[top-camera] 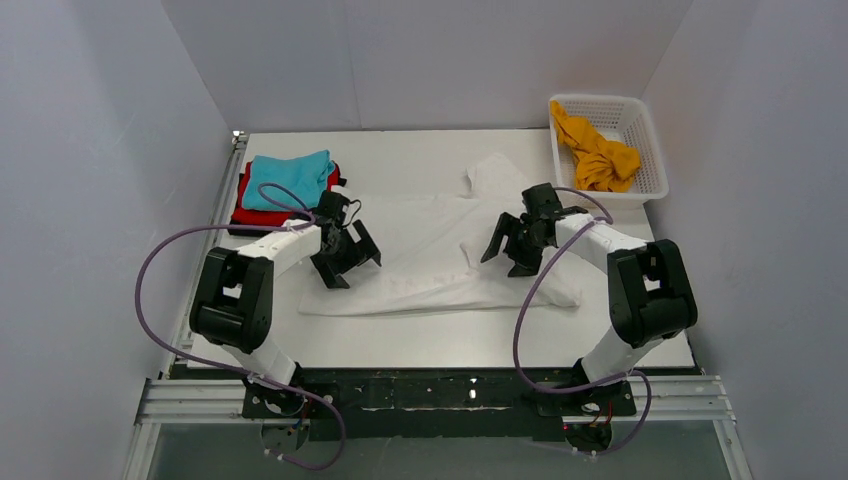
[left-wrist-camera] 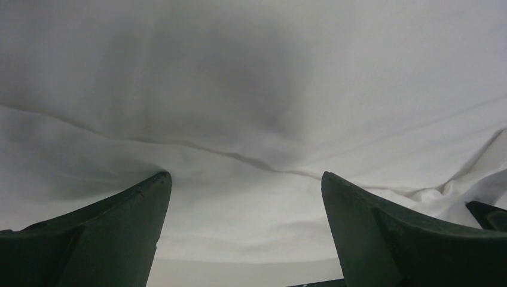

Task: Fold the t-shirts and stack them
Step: Fold the flattened tshirt in 1/3 of the way

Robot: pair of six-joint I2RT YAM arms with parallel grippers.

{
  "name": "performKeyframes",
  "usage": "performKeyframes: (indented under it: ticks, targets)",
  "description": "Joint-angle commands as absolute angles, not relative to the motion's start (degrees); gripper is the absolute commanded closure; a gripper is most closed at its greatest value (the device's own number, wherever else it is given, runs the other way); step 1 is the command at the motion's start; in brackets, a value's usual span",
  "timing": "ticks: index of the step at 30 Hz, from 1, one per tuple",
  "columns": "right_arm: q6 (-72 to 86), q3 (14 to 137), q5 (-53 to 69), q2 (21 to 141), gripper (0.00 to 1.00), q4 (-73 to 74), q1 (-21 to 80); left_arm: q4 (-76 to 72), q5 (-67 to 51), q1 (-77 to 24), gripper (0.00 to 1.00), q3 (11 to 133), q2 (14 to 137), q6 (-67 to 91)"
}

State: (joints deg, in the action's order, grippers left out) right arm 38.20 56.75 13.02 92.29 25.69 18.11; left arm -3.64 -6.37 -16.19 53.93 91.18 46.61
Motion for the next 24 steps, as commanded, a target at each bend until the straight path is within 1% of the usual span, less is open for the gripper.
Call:
performKeyframes:
  ticks: [1, 5, 9, 12, 17, 21, 24]
  targets:
    - [39.14, 55.09, 15.04, 94.78, 0.17, 20.97, 16.63, -2.58, -10.33, -17.32, 0.02, 55.28, 95.76, 47.33]
    - [39.34, 49.27, 13.53, 92.46, 0.17, 21.11, 16.24, -3.15, -8.29, -17.73, 0.02, 48.63, 92.85, 48.54]
    - [39.99, 40.76, 13.03, 86.64, 0.17, 21.85, 15.74, -2.41, -6.53, -18.52, 0.02, 40.74, 86.46, 50.53]
    - [40.53, 34.23, 16.35, 81.40, 0.17, 21.79, 15.77, -0.57, -4.86, -21.18, 0.02, 35.03, 82.04, 51.63]
    - [41.14, 26.49, 23.50, 71.66, 0.17, 23.84, 15.82, 2.03, -3.00, -25.39, 0.02, 24.95, 68.53, 57.67]
    - [44.86, 24.59, 24.50, 64.44, 0.17, 28.00, 15.95, 5.66, -1.29, -28.18, 0.02, 20.50, 59.37, 61.31]
    - [46.80, 24.32, 21.27, 58.02, 0.16, 33.22, 16.00, 9.54, 0.08, -28.89, 0.02, 20.09, 55.17, 62.38]
